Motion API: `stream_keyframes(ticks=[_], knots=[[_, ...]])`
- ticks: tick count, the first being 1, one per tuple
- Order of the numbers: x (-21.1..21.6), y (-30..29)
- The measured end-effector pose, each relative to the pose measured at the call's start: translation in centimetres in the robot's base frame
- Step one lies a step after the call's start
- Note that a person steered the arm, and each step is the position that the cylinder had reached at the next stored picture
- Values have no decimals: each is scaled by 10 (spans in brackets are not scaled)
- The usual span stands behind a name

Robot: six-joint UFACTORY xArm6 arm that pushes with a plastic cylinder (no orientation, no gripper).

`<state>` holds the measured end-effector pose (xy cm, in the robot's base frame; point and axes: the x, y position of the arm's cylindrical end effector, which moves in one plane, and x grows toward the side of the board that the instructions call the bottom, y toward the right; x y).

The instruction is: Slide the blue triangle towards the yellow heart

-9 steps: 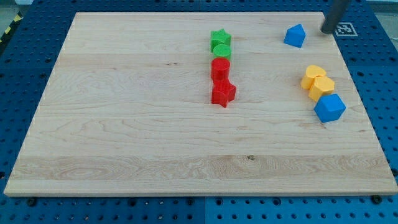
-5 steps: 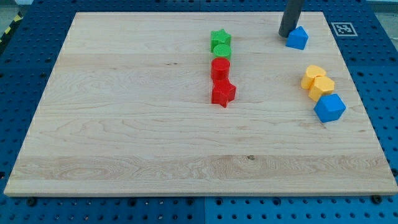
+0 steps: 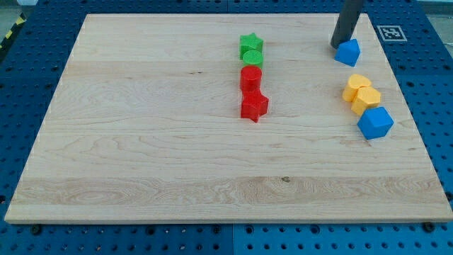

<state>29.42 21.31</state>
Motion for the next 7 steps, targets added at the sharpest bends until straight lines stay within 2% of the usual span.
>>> stream_keyframes(ticks=[5,7], knots=[[1,38],[37,22]])
